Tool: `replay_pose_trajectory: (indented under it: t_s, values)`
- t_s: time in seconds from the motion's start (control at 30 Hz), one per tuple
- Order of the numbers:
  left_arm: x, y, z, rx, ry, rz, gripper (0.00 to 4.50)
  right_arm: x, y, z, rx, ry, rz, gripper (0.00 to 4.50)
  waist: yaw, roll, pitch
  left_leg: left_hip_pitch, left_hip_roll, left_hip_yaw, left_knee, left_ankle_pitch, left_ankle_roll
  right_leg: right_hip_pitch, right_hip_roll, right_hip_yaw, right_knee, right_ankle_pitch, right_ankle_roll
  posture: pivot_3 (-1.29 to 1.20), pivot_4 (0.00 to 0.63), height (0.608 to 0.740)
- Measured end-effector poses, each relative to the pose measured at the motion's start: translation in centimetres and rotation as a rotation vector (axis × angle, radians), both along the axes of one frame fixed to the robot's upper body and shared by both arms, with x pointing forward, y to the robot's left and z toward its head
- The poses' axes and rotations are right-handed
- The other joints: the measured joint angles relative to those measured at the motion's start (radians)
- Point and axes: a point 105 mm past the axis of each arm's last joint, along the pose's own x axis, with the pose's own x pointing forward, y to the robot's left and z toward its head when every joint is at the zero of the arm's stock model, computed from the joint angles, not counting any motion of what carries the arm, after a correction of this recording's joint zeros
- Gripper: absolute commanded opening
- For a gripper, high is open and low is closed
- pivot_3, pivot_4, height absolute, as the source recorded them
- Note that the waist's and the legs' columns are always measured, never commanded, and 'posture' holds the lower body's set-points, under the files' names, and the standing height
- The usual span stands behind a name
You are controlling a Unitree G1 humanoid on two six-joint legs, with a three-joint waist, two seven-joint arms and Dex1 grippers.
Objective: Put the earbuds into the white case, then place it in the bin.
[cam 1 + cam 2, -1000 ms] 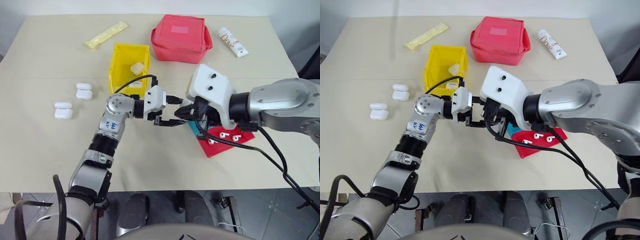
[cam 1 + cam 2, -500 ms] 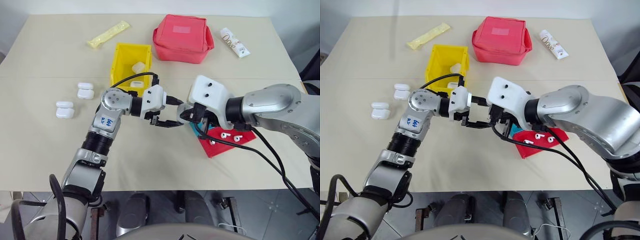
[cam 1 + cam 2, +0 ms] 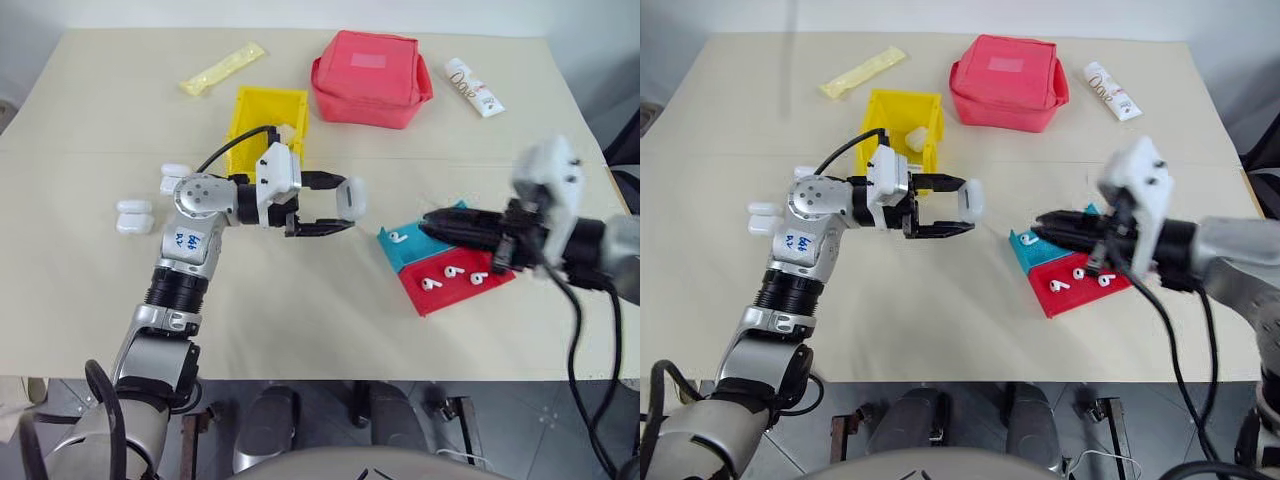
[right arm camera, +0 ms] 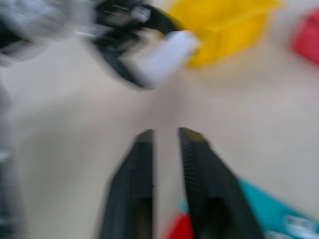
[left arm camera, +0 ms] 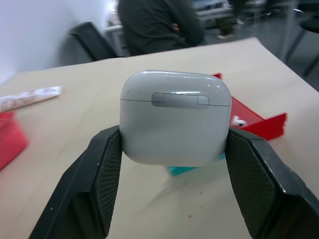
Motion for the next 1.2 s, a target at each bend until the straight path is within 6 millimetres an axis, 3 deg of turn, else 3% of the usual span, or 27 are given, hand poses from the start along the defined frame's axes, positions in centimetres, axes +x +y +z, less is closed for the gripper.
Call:
replay_pose_trajectory:
  t_s: [0.27, 0.5, 0.7, 0.73, 0.83, 1.07, 1.2]
  values:
    - [1.8, 2.9, 0.3, -0.005, 0.018, 0.170, 2.76, -0.5, -1.1, -0.4, 0.067, -0.010, 0.070, 4.47, 0.001, 0.000, 0.000, 0.001, -0.001, 0.001, 0.000, 0.000, 0.000, -0.001, 0.000, 0.002, 0.000, 0.000, 0.001, 0.00, 0.150, 0.740]
    - [5.7, 7.1, -0.2, 0.048, 0.047, 0.467, 2.76, 0.2, -1.2, -1.3, 0.085, -0.027, 0.006, 4.47, 0.008, -0.001, 0.000, 0.000, -0.003, 0.001, 0.000, 0.001, 0.001, -0.001, -0.001, 0.002, 0.001, 0.001, 0.002, 0.00, 0.150, 0.740]
    - [8.2, 8.5, -0.2, 0.082, 0.052, 0.587, 2.76, 0.1, -0.9, -1.3, 0.076, -0.048, -0.022, 4.47, 0.008, -0.001, 0.000, 0.000, -0.007, 0.002, 0.000, 0.001, 0.001, -0.001, -0.001, 0.002, 0.001, 0.001, 0.002, 0.00, 0.150, 0.740]
    - [8.5, 8.6, -0.4, 0.088, 0.064, 0.601, 3.48, 0.2, -1.0, -1.4, 0.075, -0.048, -0.031, 4.50, 0.008, -0.002, 0.001, 0.000, -0.007, 0.003, 0.000, 0.001, 0.001, -0.001, -0.001, 0.002, 0.001, 0.001, 0.002, 0.00, 0.150, 0.740]
    - [9.2, 8.5, -0.6, 0.096, 0.072, 0.610, 4.34, 0.3, -0.9, -1.4, 0.072, -0.050, -0.047, 4.50, 0.007, -0.002, 0.001, 0.000, -0.007, 0.006, 0.000, 0.001, 0.001, -0.001, -0.002, 0.001, 0.001, 0.001, 0.002, 0.00, 0.150, 0.740]
    - [8.4, 7.9, 0.4, 0.076, 0.010, 0.496, 4.47, 0.1, -0.9, -1.3, 0.054, -0.052, -0.045, 4.50, 0.002, -0.003, 0.001, 0.000, -0.007, 0.007, 0.000, 0.001, 0.001, -0.002, -0.001, 0.001, 0.002, 0.001, 0.002, 0.00, 0.150, 0.740]
    - [6.3, 9.6, 1.8, 0.017, -0.006, 0.396, 4.47, -0.1, -1.2, -1.5, 0.042, -0.038, -0.022, 4.50, -0.002, -0.003, 0.001, 0.001, -0.006, 0.007, 0.000, 0.001, 0.000, -0.002, -0.001, 0.000, 0.003, 0.001, 0.002, 0.00, 0.150, 0.740]
